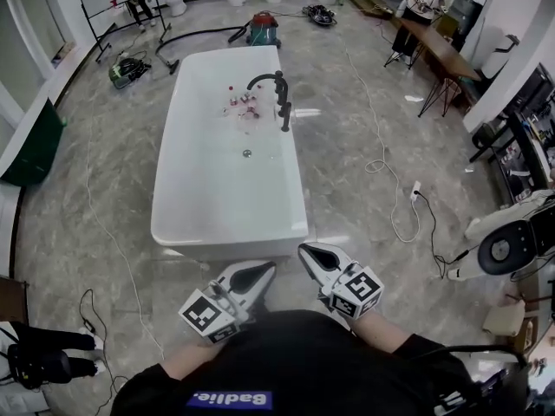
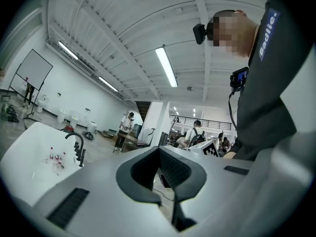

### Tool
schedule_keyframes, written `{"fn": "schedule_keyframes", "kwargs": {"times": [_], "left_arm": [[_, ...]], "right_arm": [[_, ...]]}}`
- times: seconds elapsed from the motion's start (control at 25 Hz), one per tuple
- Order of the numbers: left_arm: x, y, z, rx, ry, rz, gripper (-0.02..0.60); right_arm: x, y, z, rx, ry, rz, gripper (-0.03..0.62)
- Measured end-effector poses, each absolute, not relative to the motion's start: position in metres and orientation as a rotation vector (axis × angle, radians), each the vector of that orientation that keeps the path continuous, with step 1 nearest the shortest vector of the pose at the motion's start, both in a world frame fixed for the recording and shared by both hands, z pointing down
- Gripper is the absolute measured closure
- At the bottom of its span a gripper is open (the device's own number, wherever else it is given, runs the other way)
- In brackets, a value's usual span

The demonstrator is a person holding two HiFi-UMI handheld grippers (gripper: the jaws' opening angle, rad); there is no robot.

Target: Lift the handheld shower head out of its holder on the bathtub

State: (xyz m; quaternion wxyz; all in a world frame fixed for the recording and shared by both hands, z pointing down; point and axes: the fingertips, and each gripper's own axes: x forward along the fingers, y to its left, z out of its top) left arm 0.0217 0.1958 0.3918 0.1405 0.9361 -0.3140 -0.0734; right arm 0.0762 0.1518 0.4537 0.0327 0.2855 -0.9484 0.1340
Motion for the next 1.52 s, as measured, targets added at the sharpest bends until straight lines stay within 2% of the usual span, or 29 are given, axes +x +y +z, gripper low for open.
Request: {"fn": "schedule_keyframes", "kwargs": {"times": [0.4,0.56,0.92,1.52], "left_arm": [[-0.064,0.053,0.384,2.745,-0.74,-0.232,0.588],[-0.086,0.015,0.391,2.744,-0.714,-0.232,0.588],[-0.077,-0.028,0.396,2.706,-0.777,-0.231,0.588],[-0.029,-0.108,0.419,2.558,-1.158,-0.14,0.588]], "right_arm": [[-0.002,-0.001,0.436,1.048,-2.853,0.363,0.581],[-0.01,-0.052,0.434,1.142,-2.83,0.325,0.574],[0.02,-0.143,0.425,1.145,-2.817,0.231,0.562],[0.076,-0.329,0.507,0.931,-2.797,0.235,0.461]]}}
